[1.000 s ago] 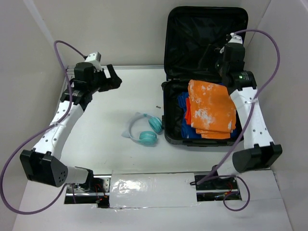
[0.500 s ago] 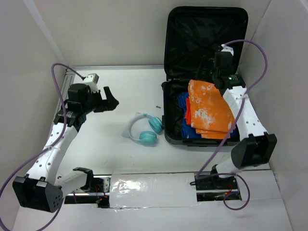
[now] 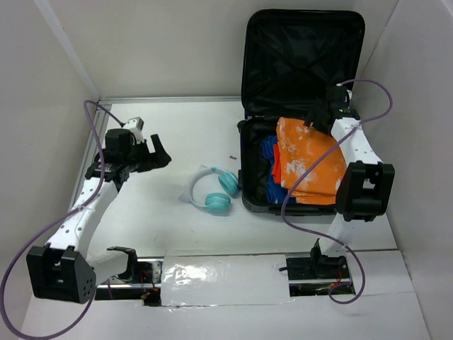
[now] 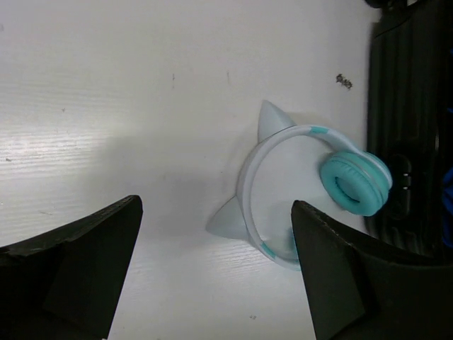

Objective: Pack the luggage

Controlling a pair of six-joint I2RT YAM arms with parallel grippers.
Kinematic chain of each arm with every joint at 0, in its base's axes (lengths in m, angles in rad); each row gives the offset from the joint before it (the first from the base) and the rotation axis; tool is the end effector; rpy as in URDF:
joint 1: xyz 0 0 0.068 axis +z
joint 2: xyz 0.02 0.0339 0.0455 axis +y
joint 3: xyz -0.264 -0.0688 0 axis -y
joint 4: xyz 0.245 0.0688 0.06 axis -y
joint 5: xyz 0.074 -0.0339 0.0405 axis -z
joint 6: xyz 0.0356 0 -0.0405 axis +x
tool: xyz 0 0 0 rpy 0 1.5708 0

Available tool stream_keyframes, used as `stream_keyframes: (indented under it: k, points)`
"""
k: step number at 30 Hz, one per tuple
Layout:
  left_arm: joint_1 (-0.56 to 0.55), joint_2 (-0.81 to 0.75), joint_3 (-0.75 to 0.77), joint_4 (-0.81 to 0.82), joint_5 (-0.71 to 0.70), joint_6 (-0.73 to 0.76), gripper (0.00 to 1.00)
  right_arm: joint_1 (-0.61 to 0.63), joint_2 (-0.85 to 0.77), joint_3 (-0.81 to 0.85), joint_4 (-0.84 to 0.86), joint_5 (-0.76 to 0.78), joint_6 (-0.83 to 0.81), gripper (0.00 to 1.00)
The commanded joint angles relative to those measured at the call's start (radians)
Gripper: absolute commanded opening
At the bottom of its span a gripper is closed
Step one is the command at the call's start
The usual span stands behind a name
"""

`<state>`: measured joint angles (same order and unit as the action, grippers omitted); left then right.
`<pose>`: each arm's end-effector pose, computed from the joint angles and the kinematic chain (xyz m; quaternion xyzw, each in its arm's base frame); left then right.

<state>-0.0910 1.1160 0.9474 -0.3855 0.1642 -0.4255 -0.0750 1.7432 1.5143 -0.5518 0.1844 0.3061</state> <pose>0.2469 -0.0284 0.3113 -0.1056 0.8651 -0.1932 0.4507 0.3933 -0.0361 0.2997 0.2089 0.8957 -0.0402 0.3905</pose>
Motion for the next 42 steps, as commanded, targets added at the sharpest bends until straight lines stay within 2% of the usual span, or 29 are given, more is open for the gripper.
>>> stream_keyframes:
  k: [1,8,12,16,18,24,28,30,42]
  points:
    - [0.039,0.059,-0.019,0.071,0.041,-0.033,0.99,0.017,0.059,-0.023,0.081,-0.042,0.001,0.86]
    - [0.071,0.159,-0.019,0.125,0.084,0.016,0.96,0.078,0.162,-0.045,0.112,-0.045,-0.009,0.86]
    - [0.071,0.198,-0.009,0.134,0.121,0.056,0.96,0.096,0.171,-0.017,0.044,0.003,-0.018,0.86]
    - [0.044,0.209,-0.009,0.161,0.214,0.108,0.95,0.116,0.072,0.064,-0.045,0.049,-0.028,0.93]
    - [0.004,0.222,0.002,0.171,0.215,0.120,0.95,0.127,-0.005,0.107,-0.066,0.000,-0.038,0.95]
    - [-0.105,0.320,0.028,0.161,0.101,0.120,0.93,0.162,-0.146,0.129,-0.066,-0.132,-0.047,1.00]
    - [-0.138,0.389,0.016,0.200,0.028,0.131,0.91,0.211,-0.259,0.020,0.009,-0.198,-0.093,1.00]
    - [-0.138,0.433,0.037,0.186,0.052,0.131,0.87,0.221,-0.284,-0.028,0.018,-0.220,-0.107,1.00]
    - [-0.233,0.607,0.082,0.231,0.073,0.154,0.79,0.291,-0.320,-0.089,0.018,-0.201,-0.098,1.00]
